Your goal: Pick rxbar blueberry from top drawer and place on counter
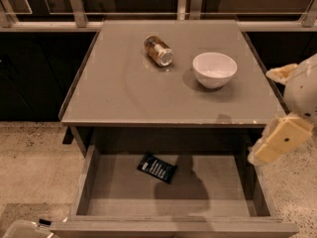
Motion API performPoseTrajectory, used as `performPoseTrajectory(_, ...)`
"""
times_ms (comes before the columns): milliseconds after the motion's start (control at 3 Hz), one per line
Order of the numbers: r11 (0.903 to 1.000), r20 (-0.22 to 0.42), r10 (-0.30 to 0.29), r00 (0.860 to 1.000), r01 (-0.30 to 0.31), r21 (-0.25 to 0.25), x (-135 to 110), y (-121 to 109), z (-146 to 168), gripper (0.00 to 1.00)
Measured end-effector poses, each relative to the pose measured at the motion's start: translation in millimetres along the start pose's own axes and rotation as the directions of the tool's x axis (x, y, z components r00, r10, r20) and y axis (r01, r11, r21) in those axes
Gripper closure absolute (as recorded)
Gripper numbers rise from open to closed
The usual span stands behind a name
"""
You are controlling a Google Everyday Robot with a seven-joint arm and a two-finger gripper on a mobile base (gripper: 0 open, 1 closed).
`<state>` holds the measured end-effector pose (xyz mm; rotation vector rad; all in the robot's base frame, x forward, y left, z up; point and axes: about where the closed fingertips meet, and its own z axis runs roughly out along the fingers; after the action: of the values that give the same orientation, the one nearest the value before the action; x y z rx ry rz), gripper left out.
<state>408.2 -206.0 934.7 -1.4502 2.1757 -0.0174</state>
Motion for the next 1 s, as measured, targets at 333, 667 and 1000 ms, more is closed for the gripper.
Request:
performPoseTrajectory(333,0.9986,0.074,0.048,0.996,-0.049,0.018,3,14,26,0.0)
performPoseTrajectory(667,0.9976,0.108,0.07,0.992,-0.068,-0.014,6,21,48,0.0)
performPoseTrajectory(1000,0.9972,0.113,0.073,0.991,-0.071,-0.021,6,22,52,0.0)
